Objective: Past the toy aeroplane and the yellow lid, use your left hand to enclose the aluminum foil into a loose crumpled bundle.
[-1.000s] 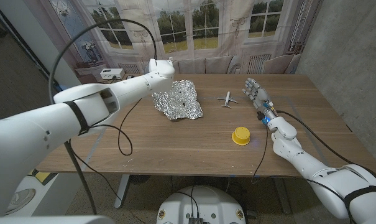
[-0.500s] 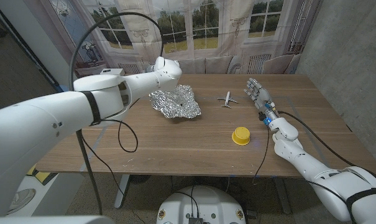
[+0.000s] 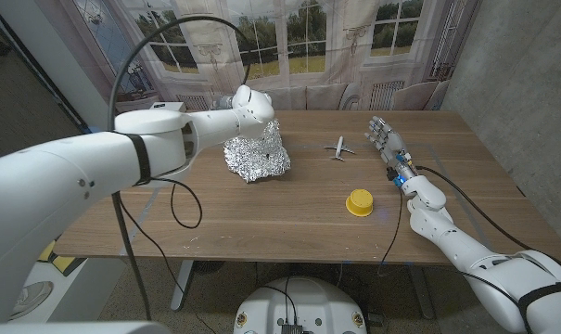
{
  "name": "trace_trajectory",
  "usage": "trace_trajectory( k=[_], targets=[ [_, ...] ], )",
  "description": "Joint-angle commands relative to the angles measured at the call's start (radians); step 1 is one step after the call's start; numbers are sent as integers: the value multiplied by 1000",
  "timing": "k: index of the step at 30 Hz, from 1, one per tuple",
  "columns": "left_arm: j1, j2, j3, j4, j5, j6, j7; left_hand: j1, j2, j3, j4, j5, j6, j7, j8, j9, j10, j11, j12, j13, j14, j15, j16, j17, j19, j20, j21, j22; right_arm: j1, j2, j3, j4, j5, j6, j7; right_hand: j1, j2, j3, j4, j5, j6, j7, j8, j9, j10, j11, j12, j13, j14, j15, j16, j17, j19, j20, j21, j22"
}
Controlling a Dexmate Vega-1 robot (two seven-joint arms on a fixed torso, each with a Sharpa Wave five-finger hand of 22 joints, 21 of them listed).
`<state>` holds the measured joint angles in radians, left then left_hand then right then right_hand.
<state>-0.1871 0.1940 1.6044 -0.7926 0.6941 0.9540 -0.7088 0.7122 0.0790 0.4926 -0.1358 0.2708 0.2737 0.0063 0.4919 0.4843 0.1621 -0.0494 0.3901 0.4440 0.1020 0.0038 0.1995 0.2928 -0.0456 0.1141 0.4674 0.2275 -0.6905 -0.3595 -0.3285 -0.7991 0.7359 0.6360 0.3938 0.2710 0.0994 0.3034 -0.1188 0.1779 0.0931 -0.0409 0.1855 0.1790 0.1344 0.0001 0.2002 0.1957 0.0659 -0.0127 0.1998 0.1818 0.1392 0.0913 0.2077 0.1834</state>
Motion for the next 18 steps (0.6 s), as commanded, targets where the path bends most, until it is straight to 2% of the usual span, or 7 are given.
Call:
trace_trajectory(
  k=[1, 4, 7, 8, 12, 13, 18],
  targets=[
    [0, 40, 42, -91, 64, 60, -9, -34, 0, -26, 7, -31, -90, -22, -82, -46, -24, 5, 2, -2, -10, 5, 2, -4, -13, 6, 6, 0, -1, 2, 2, 4, 4, 5, 3, -5, 0, 4, -5, 6, 7, -2, 6, 4, 6, -4, -1, 2, 11, 1, -3, 2, 6, 5, 4, 2],
    [25, 133, 25, -272, 113, 142, 68, -50, -1, -34, 14, -39, -92, -25, -93, -57, -37, 6, -1, -3, -11, 6, 4, -4, -9, 6, 8, -1, 0, 4, 1, 7, 1, 9, 2, -5, 0, 4, -5, 6, 7, -3, 6, 4, 6, -3, -1, 2, 11, 1, -3, 2, 5, 5, 3, 2],
    [44, 215, 2, -430, 150, 172, 122, -75, -36, -64, -3, -87, -96, -196, -146, -112, -36, -15, 15, -6, 40, -10, 20, -16, 57, 1, 40, -2, 1, 7, 1, 10, 1, 12, 3, -6, 0, 3, -5, 6, 8, -4, 6, 4, 6, -3, -1, 2, 10, 1, -3, 2, 5, 6, 3, 2],
    [44, 234, 5, -468, 168, 174, 125, -70, -52, -73, -14, -92, -85, -223, -151, -127, -17, -33, 28, -5, 65, -24, 28, -18, 77, -13, 50, -2, 2, 7, 0, 10, 1, 12, 4, -6, 1, 3, -5, 6, 8, -4, 6, 4, 6, -1, -1, 2, 11, 0, -3, 2, 5, 6, 3, 2],
    [76, 310, -38, -615, 206, 170, 163, -71, -69, -92, -16, -91, -44, -223, -146, -146, 28, -44, 55, -3, 124, -51, 50, -11, 119, -27, 71, -3, 6, 10, -1, 14, 1, 13, 8, -6, 1, 4, -5, 6, 9, -6, 6, 4, 5, -1, -1, 2, 11, 0, -3, 2, 5, 6, 3, 2],
    [105, 346, -75, -685, 210, 171, 206, -75, -71, -96, -14, -91, -38, -223, -145, -148, 30, -43, 57, -3, 128, -51, 52, -10, 120, -28, 72, -3, 7, 11, -2, 15, 1, 12, 9, -7, 1, 3, -5, 6, 9, -6, 6, 4, 5, -2, -1, 2, 11, 1, -3, 2, 5, 6, 3, 2],
    [182, 406, -169, -805, 241, 154, 266, -131, -81, -127, 13, -90, -36, -220, -159, -169, 47, -37, 72, -2, 165, -58, 63, -1, 143, -14, 84, -6, 7, 11, -4, 12, -1, 12, 9, -6, 2, 4, -5, 6, 9, -6, 6, 4, 6, -2, -1, 2, 11, 1, -3, 2, 4, 6, 3, 2]
  ],
)
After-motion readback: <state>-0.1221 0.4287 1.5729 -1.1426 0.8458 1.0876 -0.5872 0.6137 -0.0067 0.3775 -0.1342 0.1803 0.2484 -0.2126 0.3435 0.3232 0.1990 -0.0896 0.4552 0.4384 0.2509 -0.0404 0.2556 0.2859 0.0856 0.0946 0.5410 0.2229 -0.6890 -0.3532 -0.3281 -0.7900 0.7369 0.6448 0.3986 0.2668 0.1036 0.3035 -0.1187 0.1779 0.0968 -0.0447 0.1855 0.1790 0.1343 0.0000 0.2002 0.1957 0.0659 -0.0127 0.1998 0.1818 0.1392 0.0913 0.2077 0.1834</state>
